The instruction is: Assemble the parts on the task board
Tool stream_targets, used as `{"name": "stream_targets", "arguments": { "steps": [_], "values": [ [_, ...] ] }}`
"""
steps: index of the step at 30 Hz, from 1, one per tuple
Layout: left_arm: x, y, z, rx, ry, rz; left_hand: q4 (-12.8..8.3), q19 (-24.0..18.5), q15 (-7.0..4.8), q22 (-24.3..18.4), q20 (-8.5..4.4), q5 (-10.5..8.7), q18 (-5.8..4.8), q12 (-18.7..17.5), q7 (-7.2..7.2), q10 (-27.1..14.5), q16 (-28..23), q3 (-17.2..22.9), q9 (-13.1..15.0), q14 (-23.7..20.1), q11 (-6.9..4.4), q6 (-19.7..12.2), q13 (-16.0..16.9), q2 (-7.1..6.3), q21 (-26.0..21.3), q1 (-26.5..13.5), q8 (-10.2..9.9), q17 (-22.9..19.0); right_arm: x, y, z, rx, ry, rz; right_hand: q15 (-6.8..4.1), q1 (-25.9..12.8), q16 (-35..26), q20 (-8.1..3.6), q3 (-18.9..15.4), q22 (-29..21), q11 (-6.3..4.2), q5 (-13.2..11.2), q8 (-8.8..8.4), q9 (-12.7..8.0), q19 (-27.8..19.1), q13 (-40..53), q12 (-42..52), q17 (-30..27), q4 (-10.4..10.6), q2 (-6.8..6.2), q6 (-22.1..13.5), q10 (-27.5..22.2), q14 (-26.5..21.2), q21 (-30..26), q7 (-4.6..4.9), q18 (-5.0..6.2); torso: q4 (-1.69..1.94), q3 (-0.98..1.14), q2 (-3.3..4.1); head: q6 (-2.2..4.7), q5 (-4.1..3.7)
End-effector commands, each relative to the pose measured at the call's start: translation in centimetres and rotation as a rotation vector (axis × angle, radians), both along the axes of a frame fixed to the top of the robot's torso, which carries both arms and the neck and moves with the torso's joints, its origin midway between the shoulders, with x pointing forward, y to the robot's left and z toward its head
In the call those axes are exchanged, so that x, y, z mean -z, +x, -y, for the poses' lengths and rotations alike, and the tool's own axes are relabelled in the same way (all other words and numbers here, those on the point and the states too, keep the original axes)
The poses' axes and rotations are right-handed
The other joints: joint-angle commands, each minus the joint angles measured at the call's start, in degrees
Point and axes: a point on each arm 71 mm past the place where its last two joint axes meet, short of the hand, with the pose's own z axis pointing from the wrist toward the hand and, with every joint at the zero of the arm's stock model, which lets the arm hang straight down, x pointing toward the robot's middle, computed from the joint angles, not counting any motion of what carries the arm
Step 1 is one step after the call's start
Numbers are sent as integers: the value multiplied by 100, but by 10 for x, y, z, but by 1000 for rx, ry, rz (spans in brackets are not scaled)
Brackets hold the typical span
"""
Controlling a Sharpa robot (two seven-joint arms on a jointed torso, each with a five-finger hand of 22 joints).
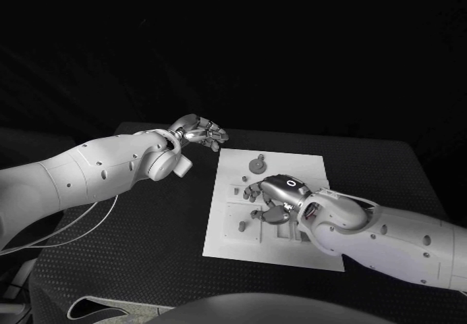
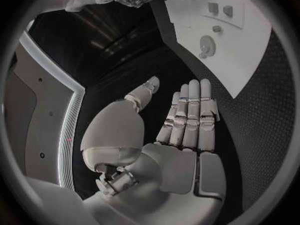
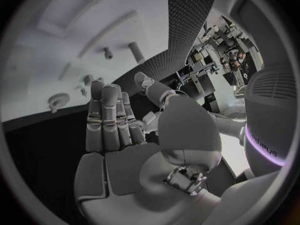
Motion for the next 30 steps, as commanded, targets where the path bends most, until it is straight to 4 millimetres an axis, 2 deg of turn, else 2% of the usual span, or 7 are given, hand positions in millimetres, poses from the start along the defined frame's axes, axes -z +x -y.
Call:
{"name": "stream_targets", "arguments": {
  "steps": [1, 3, 8, 10, 11, 20, 30],
  "values": [
    [-1, 1, 0, 8, -11, 5, 31, 13, 21, 8, 14, 6, 84, 0, -11, -44, -23, -7, -8, 22, -5, 14, -7, -24, -26, -39, 22, 11, -19, 16, 18, 89, 90, -43, -22, -96, -3, 7, -7, 129, -12, -11, -15, -20, -49, 14, 27, -31, 112, -23, -48, 52, -37, 11, 71, 116, -10, 6, -9, 62, -62],
    [-1, 2, -1, 7, -11, 7, 35, 13, 22, 9, 16, 6, 83, -1, -12, -46, -27, -11, -9, 22, -3, 14, -8, -27, -28, -45, 23, 17, -26, 27, 34, 158, 99, -140, -94, -197, 1, 15, -43, 130, -111, -16, 14, -16, -58, 151, 266, -41, 232, -15, -10, 461, -32, 17, 119, 115, -19, 6, -20, 90, -87],
    [-1, 2, -3, 11, -12, 7, 65, 16, 22, 17, 15, 10, 84, 104, 35, 143, -55, -33, 27, 30, -86, 152, 53, -46, -40, -76, 108, 59, -35, 42, 72, 284, 53, -408, -290, -748, 64, 48, -327, 105, -333, -32, 63, 4, -137, 1182, 1247, -27, 677, 40, 49, 1129, -72, -19, -29, 80, -30, -6, -31, 163, -157],
    [0, 2, -5, 9, -13, 10, 75, 15, 22, 22, 16, 5, 82, 135, 17, 204, -73, -53, 54, 33, -115, 208, 91, -65, -48, -93, 150, 85, -37, 44, 88, 328, 43, -502, -272, -1006, 869, 5, -418, 116, -506, 9, 167, 139, -145, 2904, 2928, 542, 913, 80, 157, 518, -156, -24, -290, 116, -43, -4, -29, 203, -194],
    [0, 3, -6, 7, -13, 11, 78, 14, 23, 23, 17, 5, 81, 135, 15, 205, -78, -58, 57, 31, -116, 209, 97, -68, -50, -98, 152, 91, -36, 43, 95, 340, 26, -538, -384, -1087, 931, 3, -413, 129, -383, -15, 178, 189, -147, 3430, 3358, 611, 982, 90, 148, -6, -319, -12, -85, 116, -53, -2, -33, 227, -218],
    [5, 2, -1, 12, -23, -4, 93, 10, 26, 26, 18, 5, 80, 128, 11, 197, -100, -72, 66, 27, -116, 196, 118, -66, -61, -120, 153, 114, -24, 29, 132, 426, -114, -759, -601, -1741, 1943, -300, -476, 148, -636, -11, 600, 822, 366, 4677, 5099, 1058, 1336, 439, 590, -82, 92, 542, -338, 116, -116, 3, -90, 244, -225],
    [8, 2, 0, 17, -26, -6, 104, 7, 28, 28, 20, 5, 80, 117, 8, 181, -117, -81, 73, 25, -111, 189, 133, -58, -70, -133, 155, 134, -5, 11, 136, 465, -223, -848, -671, -2406, 2304, -458, -431, 144, -707, -11, 596, 1126, 491, 4878, 5491, 1182, 1455, 444, 665, -16, 208, 867, -412, 116, -150, 3, -123, 202, -246]
  ]
}}
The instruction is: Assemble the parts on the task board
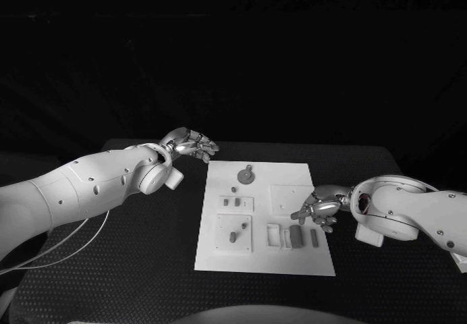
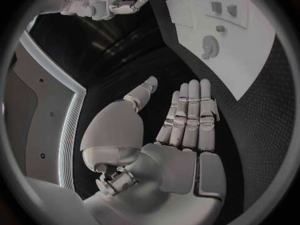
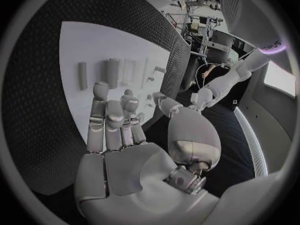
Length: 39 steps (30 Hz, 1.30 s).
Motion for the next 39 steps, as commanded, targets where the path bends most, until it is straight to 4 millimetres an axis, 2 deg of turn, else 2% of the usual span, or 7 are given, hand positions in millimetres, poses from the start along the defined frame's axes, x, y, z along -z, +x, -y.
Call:
{"name": "stream_targets", "arguments": {
  "steps": [1, 7, 14, 20, 26, 34, 39],
  "values": [
    [-1, 0, 4, 23, -23, 7, 27, 6, 28, 9, 20, 5, 47, -1, -13, 3, -31, -4, 10, 24, 3, 2, 12, 2, -26, -75, 22, 10, 8, -5, 3, 9, -68, -81, -67, -115, 55, -36, 19, 146, -121, -10, 5, 29, 19, 17, 51, 36, 49, -24, 93, -71, 109, 54, 32, 118, -7, -4, -11, -17, -24],
    [-1, -1, 5, 26, -24, 6, 36, 2, 31, 11, 22, 5, 46, -9, -15, -7, -45, -16, 15, 21, 7, -5, 23, -1, -33, -92, 21, 25, 16, -2, 5, 12, -149, -46, -85, -405, 184, -78, 56, 142, -141, -13, -42, 83, 27, 35, 113, 196, 98, -86, 142, -33, 215, 155, 13, 118, 6, -15, -5, -36, -58],
    [-1, -1, 3, 26, -24, 6, 44, -1, 32, 12, 23, 5, 46, -14, -17, -13, -56, -22, 19, 20, 9, -9, 32, 2, -39, -103, 22, 37, 21, 2, 6, 12, -201, -20, -94, -575, 206, -93, 116, 139, -149, -13, -75, 114, 12, 29, 121, 194, 117, -126, 181, -24, 220, 203, 3, 118, 6, -9, 0, -72, -50],
    [-1, -1, 4, 29, -26, 5, 47, -2, 32, 13, 23, 5, 47, -17, -19, -16, -62, -24, 22, 19, 10, -12, 38, 3, -42, -105, 23, 45, 36, -1, 0, 0, -212, -34, -94, -613, 191, -96, 145, 138, -148, -13, -97, 120, -2, 23, 117, 141, 104, -108, 176, -27, 187, 216, 4, 118, 3, -5, -1, -95, -35],
    [-1, -2, 5, 36, -28, 2, 52, -3, 33, 15, 24, 5, 47, -19, -20, -16, -69, -27, 25, 19, 10, -13, 44, 5, -46, -111, 24, 53, 48, -3, -10, -18, -218, -52, -90, -629, 188, -95, 172, 138, -143, -16, -126, 129, -20, 16, 112, 121, 34, -91, 169, -31, 172, 234, 9, 118, 4, 6, 2, -126, -13],
    [-1, -2, 5, 36, -28, 0, 56, -3, 33, 16, 24, 5, 47, -21, -20, -18, -76, -28, 28, 19, 10, -15, 51, 10, -49, -114, 25, 62, 60, 0, -2, -8, -250, -72, -66, -682, 157, -75, 203, 136, -119, -17, -199, 141, -79, 1, 87, 25, -144, -65, 131, -77, 82, 258, 33, 118, 1, -8, -1, -164, 6],
    [-1, -2, 4, 36, -28, 0, 57, -4, 33, 16, 24, 5, 47, -22, -19, -18, -78, -28, 29, 19, 10, -15, 53, 10, -51, -114, 25, 65, 63, -1, -5, -15, -248, -77, -61, -707, 160, -68, 216, 135, -114, -17, -217, 149, -91, -3, 86, 18, -206, -48, 132, -85, 69, 270, 38, 118, 2, -6, -4, -181, 10]
  ]
}}
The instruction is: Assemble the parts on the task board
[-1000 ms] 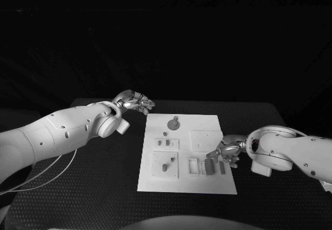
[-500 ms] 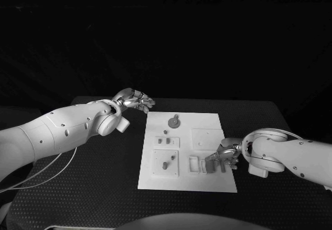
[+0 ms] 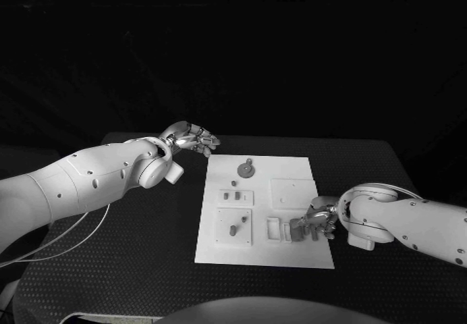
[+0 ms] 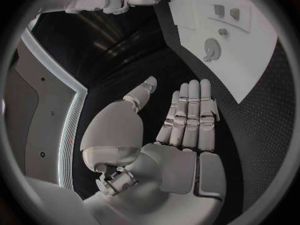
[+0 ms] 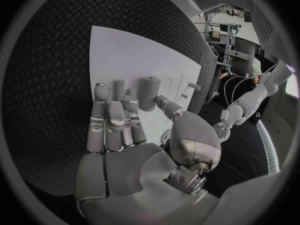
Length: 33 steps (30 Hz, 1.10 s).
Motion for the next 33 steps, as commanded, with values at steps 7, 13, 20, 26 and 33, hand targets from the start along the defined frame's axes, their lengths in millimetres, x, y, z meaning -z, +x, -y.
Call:
{"name": "stream_targets", "arguments": {
  "steps": [7, 13, 20, 26, 33],
  "values": [
    [-1, -1, 3, 18, -17, 2, 27, -4, 34, 8, 25, 5, 84, -22, -18, -16, -38, 1, 8, 19, 8, -17, 10, 10, -31, -70, 26, 13, 9, -4, -11, -34, -8, -13, 11, -87, 1, 14, 39, 133, 10, -17, -105, -2, -49, -15, -1, -20, -271, 51, -11, -55, -42, 62, 42, 38, -2, -5, -4, -24, -7],
    [-1, -1, 3, 18, -17, 1, 29, -4, 34, 9, 25, 5, 84, -23, -17, -16, -40, 0, 9, 19, 8, -18, 14, 12, -32, -71, 26, 17, 10, -4, -13, -38, -8, -15, 23, -107, 14, 17, 73, 131, 21, -16, -158, -14, -53, -20, 8, -30, -455, 75, -12, -55, -42, 86, 53, 38, -1, -5, -1, -43, -10],
    [-1, -1, 3, 19, -17, 0, 30, -4, 34, 10, 25, 5, 84, -24, -14, -16, -45, -1, 11, 20, 8, -20, 18, 10, -35, -71, 26, 23, 11, -5, -17, -49, -7, -22, 26, -77, 28, 21, 121, 129, 22, -19, -199, -13, -53, -28, 19, -48, -752, 162, 24, -53, -43, 114, 56, 38, -4, -10, -4, -54, -10],
    [-1, -1, 2, 18, -17, 0, 31, -4, 34, 11, 25, 6, 85, -24, -14, -16, -46, 0, 11, 21, 7, -20, 21, 12, -35, -71, 26, 26, 10, -4, -16, -35, -16, 13, 19, 433, 55, -1, 301, 134, 16, -14, -199, 10, -23, -30, 41, -33, -1265, 384, 74, -31, -9, 166, 45, 36, -7, -11, -5, -58, -15],
    [-1, -1, 3, 16, -16, 0, 31, -2, 33, 13, 24, 6, 86, -23, -15, -13, -50, 1, 15, 24, 6, -17, 27, 14, -37, -67, 29, 34, 8, -6, -10, -2, 1, 25, -15, 705, 136, 15, 263, 128, -30, -18, -149, 57, 56, -71, 63, 115, -1476, 719, 272, 94, 169, 226, -4, 38, -2, -7, -3, -46, -29]
  ]
}}
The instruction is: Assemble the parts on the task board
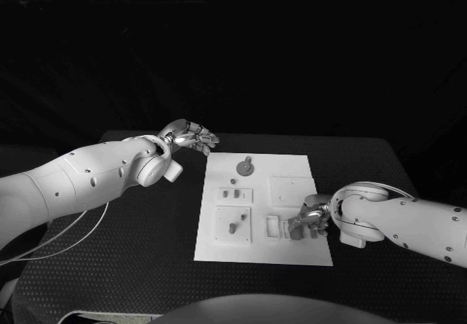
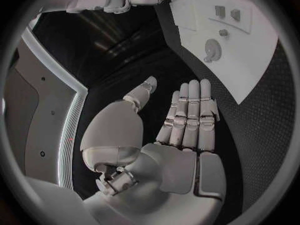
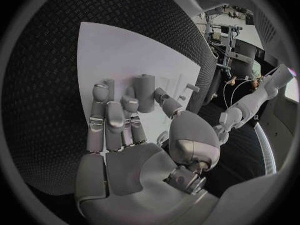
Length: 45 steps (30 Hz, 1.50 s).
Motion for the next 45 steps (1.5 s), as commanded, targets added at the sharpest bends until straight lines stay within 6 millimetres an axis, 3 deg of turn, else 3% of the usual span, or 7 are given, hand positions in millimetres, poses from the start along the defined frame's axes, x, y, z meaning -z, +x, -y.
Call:
{"name": "stream_targets", "arguments": {
  "steps": [1, 7, 14, 19, 26, 34, 45],
  "values": [
    [-1, 0, 3, 13, -14, 1, 29, -2, 32, 9, 24, 6, 91, -23, -16, -11, -30, 3, 10, 25, 4, -15, 10, -9, -38, -40, 30, 13, 4, -6, 4, 24, 2, -1, -40, 182, 51, -2, -17, 129, -34, 27, 72, 27, 70, -19, 35, 78, -57, 259, 79, 46, 110, 51, -19, 103, 8, 8, 3, 10, -9],
    [-1, 0, 2, 11, -13, 1, 26, 0, 31, 12, 23, 6, 92, -23, -17, -10, -35, 4, 13, 27, 3, -13, 16, -11, -39, -33, 33, 21, -8, -3, 3, 51, 45, -2, -65, 116, 80, -14, -77, 126, -66, 31, 91, 39, 92, -57, 19, 130, -18, 258, 201, 115, 169, 73, -55, 103, -5, 12, -1, 19, 6],
    [-1, 0, 3, 15, -14, -1, 23, 2, 31, 14, 23, 6, 92, -24, -19, -9, -40, 6, 16, 30, 3, -11, 23, -10, -40, -27, 35, 29, -34, 4, 3, 77, 96, 4, -77, 77, 81, -18, -92, 123, -80, 32, 93, 43, 95, -73, 8, 121, 8, 241, 248, 136, 173, 76, -69, 103, -4, 12, 1, 25, 11],
    [-1, 0, 4, 16, -14, -3, 23, 3, 31, 15, 23, 7, 92, -25, -20, -9, -42, 6, 17, 30, 3, -11, 25, -11, -41, -26, 36, 32, -49, 8, -2, 79, 128, -5, -85, -2, 74, -18, -111, 120, -86, 33, 73, 39, 91, -90, -10, 105, 81, 198, 263, 147, 167, 73, -74, 103, -9, 4, 2, 37, -1],
    [-1, 0, 6, 20, -15, -4, 21, 3, 31, 16, 23, 7, 92, -27, -19, -10, -47, 9, 19, 31, 3, -12, 29, -8, -43, -21, 36, 38, -44, 12, -21, 34, 125, -57, -85, -60, 54, -17, -110, 120, -84, 35, 45, 33, 72, -103, -29, 48, 150, 169, 258, 139, 125, 63, -72, 103, 1, 9, 5, 35, -15],
    [-1, -1, 5, 20, -15, -4, 20, 3, 31, 19, 24, 7, 92, -30, -19, -12, -57, 16, 22, 32, 3, -14, 39, 2, -47, -10, 37, 50, -32, 9, -28, 15, 105, -95, -79, -119, 45, -8, -108, 122, -77, 33, 19, 30, 45, -108, -44, 27, 228, 193, 252, 119, 90, 55, -65, 103, 1, 3, 9, 24, 1],
    [-1, -1, 5, 22, -16, -4, 20, 3, 32, 20, 25, 7, 90, -32, -18, -13, -62, 14, 23, 32, 4, -16, 44, 0, -49, -11, 37, 57, -21, 6, -36, 11, 106, -109, -75, -180, 49, -3, -126, 125, -73, 31, 0, 31, 29, -106, -45, 21, 281, 148, 251, 108, 72, 57, -61, 103, 6, 10, 8, -31, 34]
  ]
}}
